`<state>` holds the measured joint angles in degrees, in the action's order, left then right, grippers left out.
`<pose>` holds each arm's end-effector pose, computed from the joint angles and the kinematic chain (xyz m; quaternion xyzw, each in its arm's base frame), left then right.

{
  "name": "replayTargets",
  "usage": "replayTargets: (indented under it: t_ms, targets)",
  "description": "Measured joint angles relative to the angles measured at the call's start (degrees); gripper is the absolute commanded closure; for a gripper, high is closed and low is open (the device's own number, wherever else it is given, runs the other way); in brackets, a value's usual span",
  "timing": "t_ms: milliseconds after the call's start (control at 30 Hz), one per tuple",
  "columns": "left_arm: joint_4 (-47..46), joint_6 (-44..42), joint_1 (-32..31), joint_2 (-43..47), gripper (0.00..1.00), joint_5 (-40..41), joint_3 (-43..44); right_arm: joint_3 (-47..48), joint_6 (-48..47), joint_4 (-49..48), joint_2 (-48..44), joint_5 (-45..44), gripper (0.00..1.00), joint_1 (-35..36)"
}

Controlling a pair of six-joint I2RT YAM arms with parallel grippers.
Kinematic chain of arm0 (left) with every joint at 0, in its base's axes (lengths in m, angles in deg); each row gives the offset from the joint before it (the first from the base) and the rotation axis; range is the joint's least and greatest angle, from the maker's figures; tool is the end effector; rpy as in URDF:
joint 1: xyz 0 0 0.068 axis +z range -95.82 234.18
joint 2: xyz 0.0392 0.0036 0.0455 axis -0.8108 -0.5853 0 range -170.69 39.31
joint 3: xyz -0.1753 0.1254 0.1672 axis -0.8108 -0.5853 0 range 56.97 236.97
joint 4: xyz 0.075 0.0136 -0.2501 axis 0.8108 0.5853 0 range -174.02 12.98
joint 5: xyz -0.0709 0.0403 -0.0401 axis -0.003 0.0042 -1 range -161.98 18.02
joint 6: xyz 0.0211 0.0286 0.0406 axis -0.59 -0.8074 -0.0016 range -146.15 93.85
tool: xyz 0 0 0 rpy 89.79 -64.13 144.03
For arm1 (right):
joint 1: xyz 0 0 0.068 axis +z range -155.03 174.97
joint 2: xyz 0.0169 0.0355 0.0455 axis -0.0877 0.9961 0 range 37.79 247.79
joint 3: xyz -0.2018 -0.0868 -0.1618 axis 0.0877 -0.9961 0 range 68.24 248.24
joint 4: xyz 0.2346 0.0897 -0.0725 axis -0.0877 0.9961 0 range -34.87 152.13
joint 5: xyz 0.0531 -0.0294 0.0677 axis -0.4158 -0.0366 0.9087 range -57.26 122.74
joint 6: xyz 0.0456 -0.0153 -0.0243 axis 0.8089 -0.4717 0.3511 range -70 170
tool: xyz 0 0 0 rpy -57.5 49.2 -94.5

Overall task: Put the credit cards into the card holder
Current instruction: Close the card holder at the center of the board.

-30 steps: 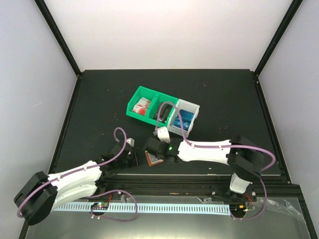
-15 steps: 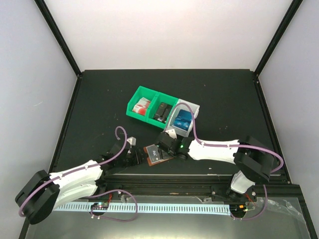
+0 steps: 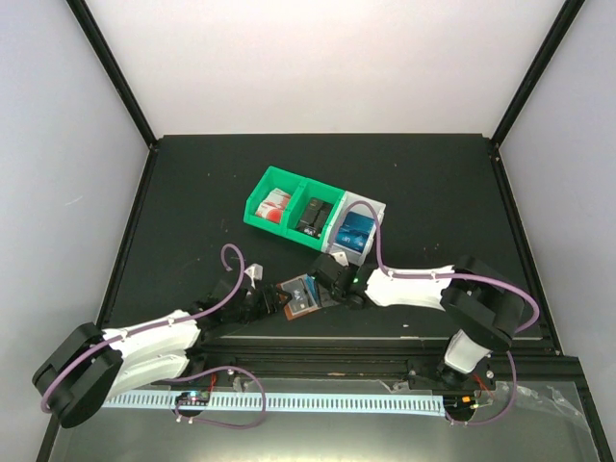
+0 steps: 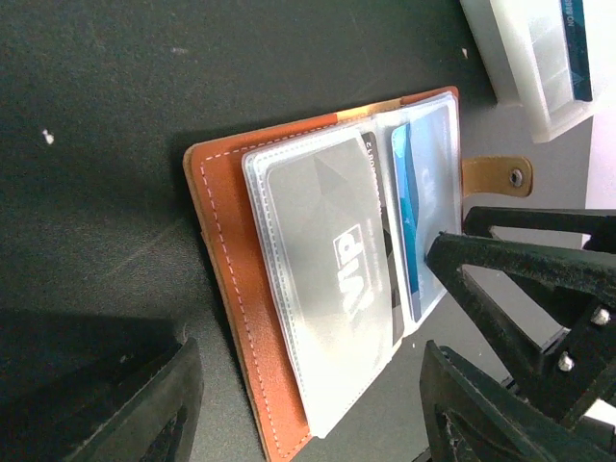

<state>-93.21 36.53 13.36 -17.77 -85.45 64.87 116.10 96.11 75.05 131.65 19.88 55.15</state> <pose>0.1196 -0.1143 0.1191 -0.1220 0.8931 -0.3955 0.1765 0.1538 0.2523 0.1431 -0.0959 0.9674 0.1001 0.2119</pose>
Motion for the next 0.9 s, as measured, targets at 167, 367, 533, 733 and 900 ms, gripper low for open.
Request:
replayTargets:
  t_ms: [167,367,533,733,900]
  targets:
    - [-0.70,0.83,0.00,-0.07,0.33,0.04,-0.11,-1.25,-0.37,-2.36,-0.11,1.53,0.33,-1.95]
    - [-3.34,1.44,0.31,-2.32,0.32,-0.52,-0.11,-2.03,-0.98,-5.46,-0.13,3.41,0.34,-2.89]
    - [-6.27,1.62,0.72,-4.52,0.32,-1.77,-0.11,-3.37,-1.03,-8.00,-0.83,5.35,0.35,-3.48]
    - [-9.60,1.60,1.09,-5.81,0.33,-1.99,-0.52,-4.02,-1.03,-9.20,-1.27,6.60,0.35,-3.93]
    - [-11.19,1.51,1.49,-4.26,0.33,-1.97,-2.12,-4.44,-0.85,-11.06,-1.27,8.50,0.36,-4.07]
